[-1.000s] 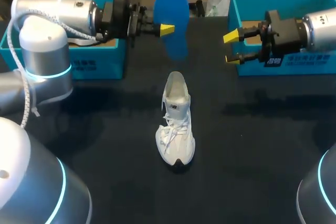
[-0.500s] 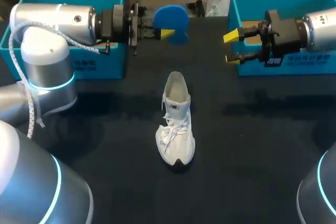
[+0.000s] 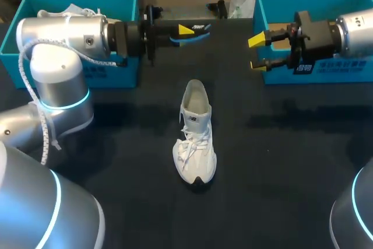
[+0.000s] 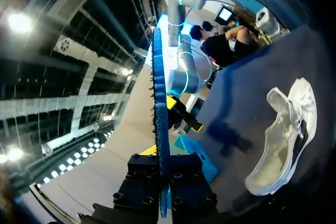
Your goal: Take the shoe out of the shoebox, open the shoe tongue, remove and reinsert the insole, then place the shoe into the shoebox
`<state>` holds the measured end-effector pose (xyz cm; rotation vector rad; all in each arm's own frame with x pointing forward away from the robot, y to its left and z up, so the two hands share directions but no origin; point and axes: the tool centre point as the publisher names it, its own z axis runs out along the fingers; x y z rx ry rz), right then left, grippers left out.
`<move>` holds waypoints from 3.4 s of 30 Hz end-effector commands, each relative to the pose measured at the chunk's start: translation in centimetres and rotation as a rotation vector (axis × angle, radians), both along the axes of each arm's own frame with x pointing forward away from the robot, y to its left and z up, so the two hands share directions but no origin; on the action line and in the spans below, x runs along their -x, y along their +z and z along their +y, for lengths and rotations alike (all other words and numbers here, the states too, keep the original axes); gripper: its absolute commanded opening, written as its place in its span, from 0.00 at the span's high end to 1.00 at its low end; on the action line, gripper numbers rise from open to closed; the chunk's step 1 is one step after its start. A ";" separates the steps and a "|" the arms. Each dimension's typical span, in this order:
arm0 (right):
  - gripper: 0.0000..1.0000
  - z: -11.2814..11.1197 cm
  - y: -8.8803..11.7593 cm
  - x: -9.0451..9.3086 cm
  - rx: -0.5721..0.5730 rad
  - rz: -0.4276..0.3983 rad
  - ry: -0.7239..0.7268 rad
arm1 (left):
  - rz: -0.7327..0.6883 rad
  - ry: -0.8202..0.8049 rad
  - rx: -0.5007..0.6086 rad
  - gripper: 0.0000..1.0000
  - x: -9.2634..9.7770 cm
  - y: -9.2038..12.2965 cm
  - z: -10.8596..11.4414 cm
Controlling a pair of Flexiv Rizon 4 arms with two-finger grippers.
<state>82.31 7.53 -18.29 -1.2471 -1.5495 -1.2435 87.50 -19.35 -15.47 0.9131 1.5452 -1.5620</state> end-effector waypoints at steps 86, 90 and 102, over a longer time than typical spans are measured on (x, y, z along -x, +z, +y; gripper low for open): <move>0.58 7.1 -1.3 -1.6 -0.056 -0.034 0.057 | -0.786 0.257 -0.071 1.00 -0.9 -3.5 -6.3; 0.64 7.1 -1.4 -1.5 -0.060 -0.035 0.058 | -0.788 0.261 -0.075 1.00 -1.1 -3.5 -6.3; 0.78 7.3 -1.4 -1.8 -0.069 -0.042 0.069 | -0.792 0.267 -0.076 1.00 -1.2 -3.5 -6.7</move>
